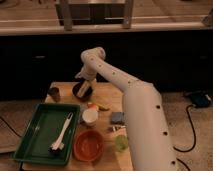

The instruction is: Place eraser in purple bowl

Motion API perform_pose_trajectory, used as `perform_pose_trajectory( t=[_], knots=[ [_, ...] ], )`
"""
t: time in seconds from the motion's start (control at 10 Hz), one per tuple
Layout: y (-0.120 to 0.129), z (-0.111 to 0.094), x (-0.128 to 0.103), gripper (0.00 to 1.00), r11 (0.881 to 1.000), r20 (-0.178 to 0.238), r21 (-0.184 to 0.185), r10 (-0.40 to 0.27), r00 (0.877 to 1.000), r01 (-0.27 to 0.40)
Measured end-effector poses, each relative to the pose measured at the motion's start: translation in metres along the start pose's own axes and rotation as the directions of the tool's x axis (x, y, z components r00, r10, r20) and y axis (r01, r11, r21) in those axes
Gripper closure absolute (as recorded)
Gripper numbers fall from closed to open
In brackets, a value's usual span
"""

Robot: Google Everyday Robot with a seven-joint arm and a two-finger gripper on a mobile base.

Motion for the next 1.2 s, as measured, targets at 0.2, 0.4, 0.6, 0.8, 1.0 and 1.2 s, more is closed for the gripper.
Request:
perform_pose_trajectory(
  t=[0.2, 0.4, 0.6, 0.8, 1.0, 1.2],
  knots=[
    [-0.0005, -0.0007, 0.0005, 0.2, 1.0, 0.004, -0.003, 0.001, 1.0, -0.001],
    [0.0013, -0.0034, 0.0045, 0.2, 1.0, -0.003, -0.007, 0.02, 1.0, -0.02],
    [0.0027, -0.0069, 0.0081, 0.2, 0.999, -0.012, -0.007, 0.031, 0.999, -0.031],
    [0.0033, -0.0083, 0.0096, 0.2, 0.999, -0.017, -0.008, 0.036, 0.999, -0.036],
    [0.0031, -0.0084, 0.0096, 0.2, 0.999, -0.017, -0.008, 0.036, 0.999, -0.036],
    [0.0031, -0.0084, 0.0095, 0.2, 0.999, -0.017, -0.008, 0.036, 0.999, -0.036]
  ],
)
